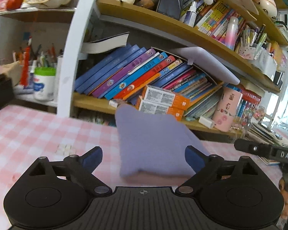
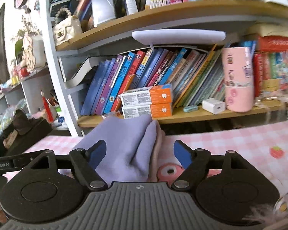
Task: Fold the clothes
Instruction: 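Open both tools and pull them back from the folded sweater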
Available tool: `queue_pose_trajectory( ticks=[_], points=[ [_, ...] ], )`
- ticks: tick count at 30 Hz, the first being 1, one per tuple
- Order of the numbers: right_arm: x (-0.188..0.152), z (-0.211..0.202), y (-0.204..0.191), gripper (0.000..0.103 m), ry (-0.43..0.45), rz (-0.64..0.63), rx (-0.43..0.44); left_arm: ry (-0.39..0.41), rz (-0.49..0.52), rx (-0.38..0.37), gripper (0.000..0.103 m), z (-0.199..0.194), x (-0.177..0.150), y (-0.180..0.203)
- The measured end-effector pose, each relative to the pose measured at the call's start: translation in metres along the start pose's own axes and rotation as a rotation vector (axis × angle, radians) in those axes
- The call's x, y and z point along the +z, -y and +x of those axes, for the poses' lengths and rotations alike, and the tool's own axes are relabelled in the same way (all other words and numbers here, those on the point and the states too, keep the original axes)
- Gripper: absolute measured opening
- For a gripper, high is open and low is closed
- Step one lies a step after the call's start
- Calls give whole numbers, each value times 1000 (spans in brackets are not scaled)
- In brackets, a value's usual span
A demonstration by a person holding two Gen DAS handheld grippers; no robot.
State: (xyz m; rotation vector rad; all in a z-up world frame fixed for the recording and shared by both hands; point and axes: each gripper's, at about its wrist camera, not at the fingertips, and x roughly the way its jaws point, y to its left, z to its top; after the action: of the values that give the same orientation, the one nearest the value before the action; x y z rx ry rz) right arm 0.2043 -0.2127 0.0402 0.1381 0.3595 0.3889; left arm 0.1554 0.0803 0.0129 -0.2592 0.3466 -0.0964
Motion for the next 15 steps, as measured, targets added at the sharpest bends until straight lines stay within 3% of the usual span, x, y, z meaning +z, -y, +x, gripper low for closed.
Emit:
queue_pose_trajectory(
  ticks=[5,12,15],
  points=[
    [-33,-21,-28,82,-23,-128,-72,12,39,80,97,-23,-23,13],
    [-61,-34,-40,87,-55,-129,-109,63,95,139,102,-45,-40,30],
    [-66,-39,-44,91,-52,-148,-141,34,129,145,102,-45,-45,37]
  ],
)
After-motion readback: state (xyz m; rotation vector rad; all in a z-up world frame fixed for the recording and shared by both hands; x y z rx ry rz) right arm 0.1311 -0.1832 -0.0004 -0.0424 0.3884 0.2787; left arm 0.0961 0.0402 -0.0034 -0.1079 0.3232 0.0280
